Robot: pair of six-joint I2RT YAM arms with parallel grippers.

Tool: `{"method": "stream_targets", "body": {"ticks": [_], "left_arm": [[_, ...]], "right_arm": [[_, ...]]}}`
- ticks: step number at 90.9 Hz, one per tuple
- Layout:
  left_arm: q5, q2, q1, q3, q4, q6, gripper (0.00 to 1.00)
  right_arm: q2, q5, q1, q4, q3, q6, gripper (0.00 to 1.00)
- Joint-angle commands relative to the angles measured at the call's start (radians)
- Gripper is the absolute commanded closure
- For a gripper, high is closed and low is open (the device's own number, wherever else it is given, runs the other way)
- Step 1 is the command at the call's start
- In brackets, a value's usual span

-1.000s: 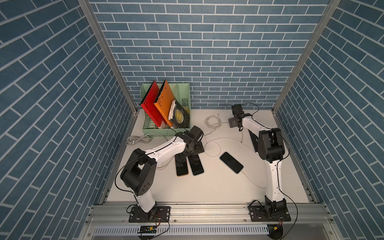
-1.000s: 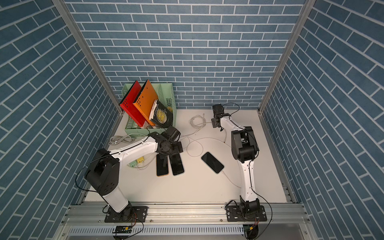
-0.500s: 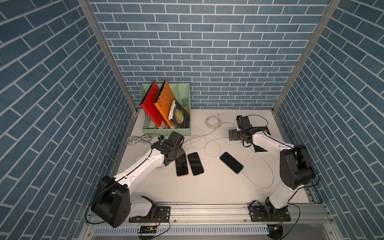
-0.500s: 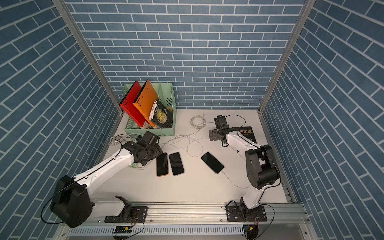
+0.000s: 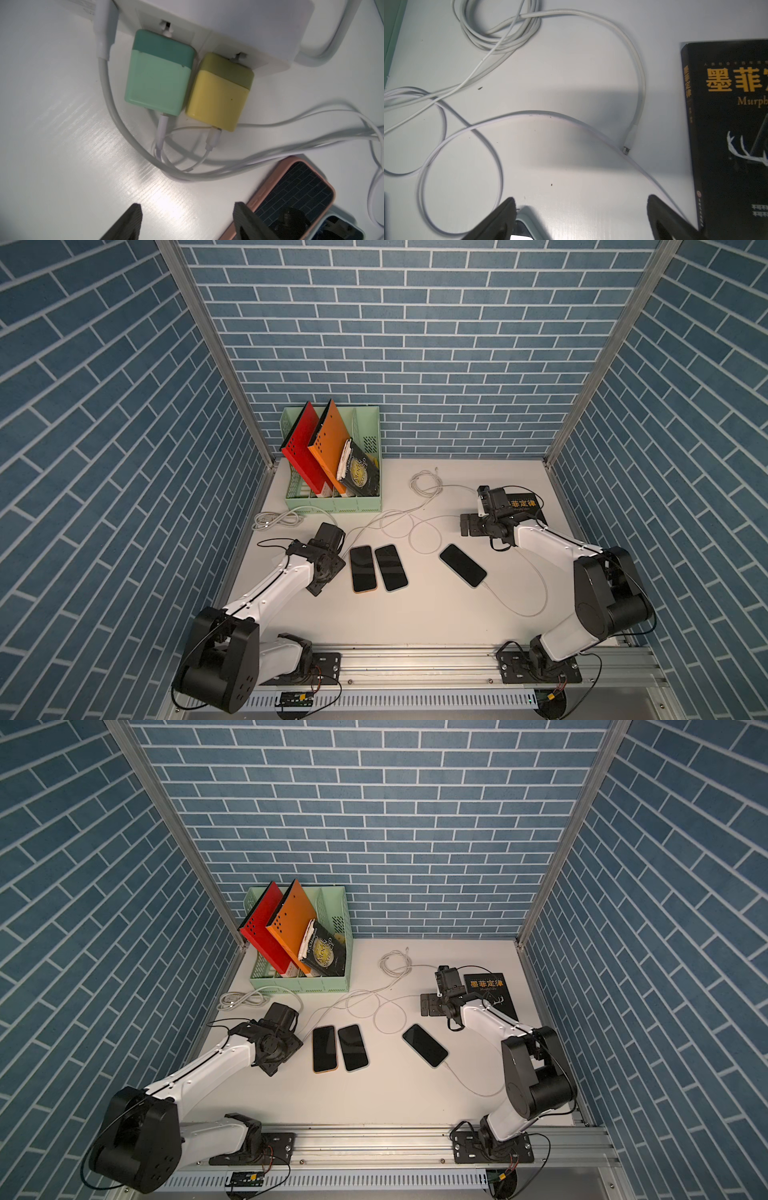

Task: Unplug the charging cable from the phone
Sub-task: Adjust the charging cable at the center of the board.

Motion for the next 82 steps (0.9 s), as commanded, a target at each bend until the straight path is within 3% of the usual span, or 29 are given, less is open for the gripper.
{"method": "stream_targets", "body": {"ticks": [1, 38, 82], "left_arm": [[-0.020, 0.025, 0.026, 0.005, 0.023, 0.006, 0.29], [-0.056, 0.174, 0.126, 0.022, 0.073, 0.062, 0.32], [-0.126, 0.405, 0.296, 0.188, 0.088, 0.217, 0.34]], "right_arm": [[-0.024, -0.017, 0.005, 0.022, -0.024, 0.029, 0.01], [-0.047, -0.019, 0.005, 0.029, -0.017, 0.032, 0.01], [-0.068, -0.024, 0.005, 0.022, -0.036, 0.038, 0.01]]}}
